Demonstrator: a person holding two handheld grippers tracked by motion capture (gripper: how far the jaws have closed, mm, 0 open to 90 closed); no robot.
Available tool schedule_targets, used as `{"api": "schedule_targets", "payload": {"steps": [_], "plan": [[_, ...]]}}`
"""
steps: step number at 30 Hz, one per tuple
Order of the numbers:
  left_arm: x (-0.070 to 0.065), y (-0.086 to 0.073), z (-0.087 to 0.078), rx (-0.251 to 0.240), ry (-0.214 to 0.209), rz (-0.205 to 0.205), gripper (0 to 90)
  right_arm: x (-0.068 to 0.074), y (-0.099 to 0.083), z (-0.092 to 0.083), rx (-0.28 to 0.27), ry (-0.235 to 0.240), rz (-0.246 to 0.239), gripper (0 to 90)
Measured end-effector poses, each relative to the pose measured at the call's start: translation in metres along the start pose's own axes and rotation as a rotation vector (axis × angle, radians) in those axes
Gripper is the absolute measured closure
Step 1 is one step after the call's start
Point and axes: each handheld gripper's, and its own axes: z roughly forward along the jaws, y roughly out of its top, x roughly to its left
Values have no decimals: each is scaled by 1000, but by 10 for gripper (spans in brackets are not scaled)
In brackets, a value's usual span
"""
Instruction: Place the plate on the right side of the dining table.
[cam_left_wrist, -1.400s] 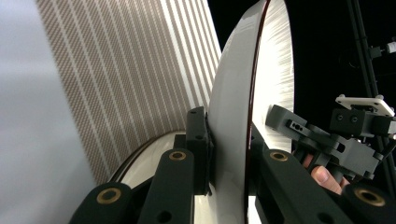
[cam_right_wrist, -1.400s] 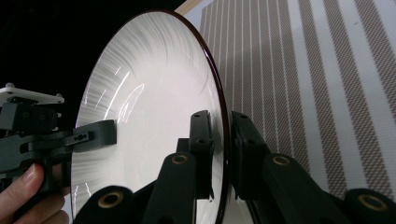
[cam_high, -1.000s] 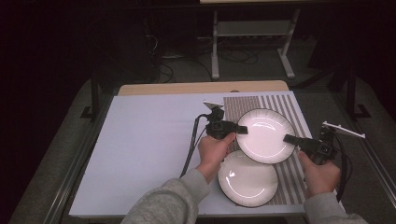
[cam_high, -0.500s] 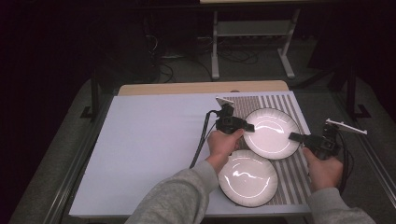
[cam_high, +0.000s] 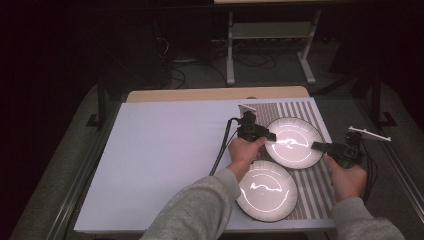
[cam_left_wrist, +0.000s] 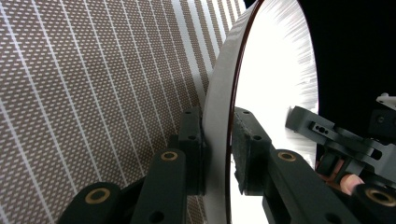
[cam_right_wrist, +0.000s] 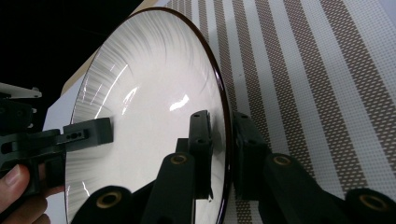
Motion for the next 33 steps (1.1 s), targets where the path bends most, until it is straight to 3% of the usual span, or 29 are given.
{"api": "schedule_targets", "payload": {"steps": [20,33], "plan": [[10,1,22,19,21,-15,738,-16,5,13,32,-45,-3,779],[7,6,26,73,71,8,722,-20,4,16,52,-53,11,773]]}}
